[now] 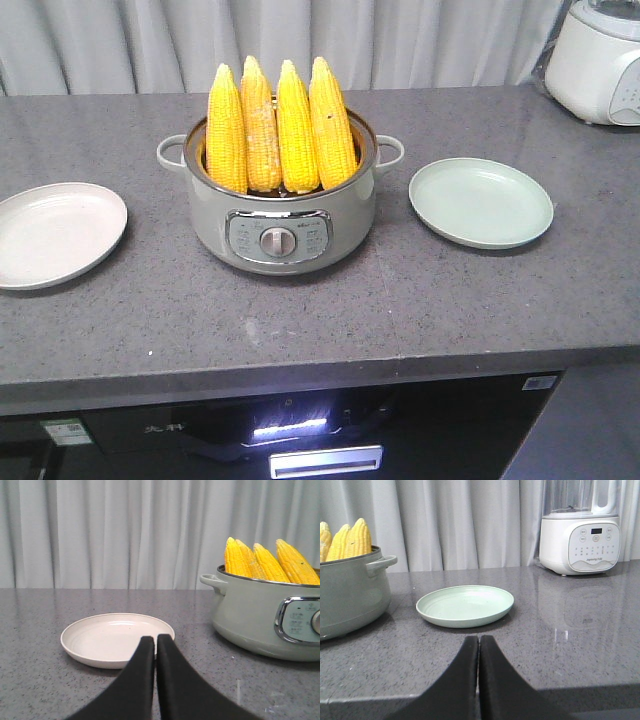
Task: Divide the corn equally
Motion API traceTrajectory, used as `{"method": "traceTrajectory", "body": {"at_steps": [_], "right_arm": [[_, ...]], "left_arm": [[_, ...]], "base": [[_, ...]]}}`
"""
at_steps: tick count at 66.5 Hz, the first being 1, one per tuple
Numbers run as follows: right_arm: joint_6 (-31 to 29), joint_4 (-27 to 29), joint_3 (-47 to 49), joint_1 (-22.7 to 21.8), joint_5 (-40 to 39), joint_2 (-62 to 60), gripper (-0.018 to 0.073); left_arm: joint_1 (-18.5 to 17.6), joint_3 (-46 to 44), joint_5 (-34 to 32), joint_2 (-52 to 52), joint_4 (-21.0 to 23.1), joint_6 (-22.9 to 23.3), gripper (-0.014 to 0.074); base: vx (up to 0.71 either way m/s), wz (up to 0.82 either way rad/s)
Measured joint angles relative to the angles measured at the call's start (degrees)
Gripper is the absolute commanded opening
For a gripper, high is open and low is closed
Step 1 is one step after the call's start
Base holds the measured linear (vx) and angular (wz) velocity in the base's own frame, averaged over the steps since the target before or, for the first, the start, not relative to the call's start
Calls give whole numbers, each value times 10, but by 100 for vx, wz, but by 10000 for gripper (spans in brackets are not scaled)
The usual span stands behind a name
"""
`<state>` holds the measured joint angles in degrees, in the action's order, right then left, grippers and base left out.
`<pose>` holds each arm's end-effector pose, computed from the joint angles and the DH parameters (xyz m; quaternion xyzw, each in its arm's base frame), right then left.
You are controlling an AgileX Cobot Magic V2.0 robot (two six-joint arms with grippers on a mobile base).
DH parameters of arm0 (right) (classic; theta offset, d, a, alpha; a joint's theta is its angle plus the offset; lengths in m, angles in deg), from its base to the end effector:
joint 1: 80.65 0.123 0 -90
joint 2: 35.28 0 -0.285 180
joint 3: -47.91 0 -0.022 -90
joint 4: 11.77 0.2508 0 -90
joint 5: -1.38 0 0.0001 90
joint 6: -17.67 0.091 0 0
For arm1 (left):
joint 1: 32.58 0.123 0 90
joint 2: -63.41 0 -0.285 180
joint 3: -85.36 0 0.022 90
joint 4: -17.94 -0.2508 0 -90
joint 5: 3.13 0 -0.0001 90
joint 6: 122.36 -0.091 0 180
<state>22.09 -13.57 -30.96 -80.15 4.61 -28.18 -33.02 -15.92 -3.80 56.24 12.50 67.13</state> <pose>0.0568 0.0003 0.1990 0.0136 0.7020 0.0188 0.7118 0.0565 -0.0005 0.2060 -0.0209 0.6767 -0.0292 0.7354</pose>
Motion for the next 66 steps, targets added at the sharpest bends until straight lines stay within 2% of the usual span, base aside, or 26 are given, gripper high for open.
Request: {"method": "traceTrajectory", "body": {"at_steps": [66], "right_arm": [[0,0,0,0,0,0,-11]], "left_arm": [[0,0,0,0,0,0,-6]], "base": [[8,0]]}}
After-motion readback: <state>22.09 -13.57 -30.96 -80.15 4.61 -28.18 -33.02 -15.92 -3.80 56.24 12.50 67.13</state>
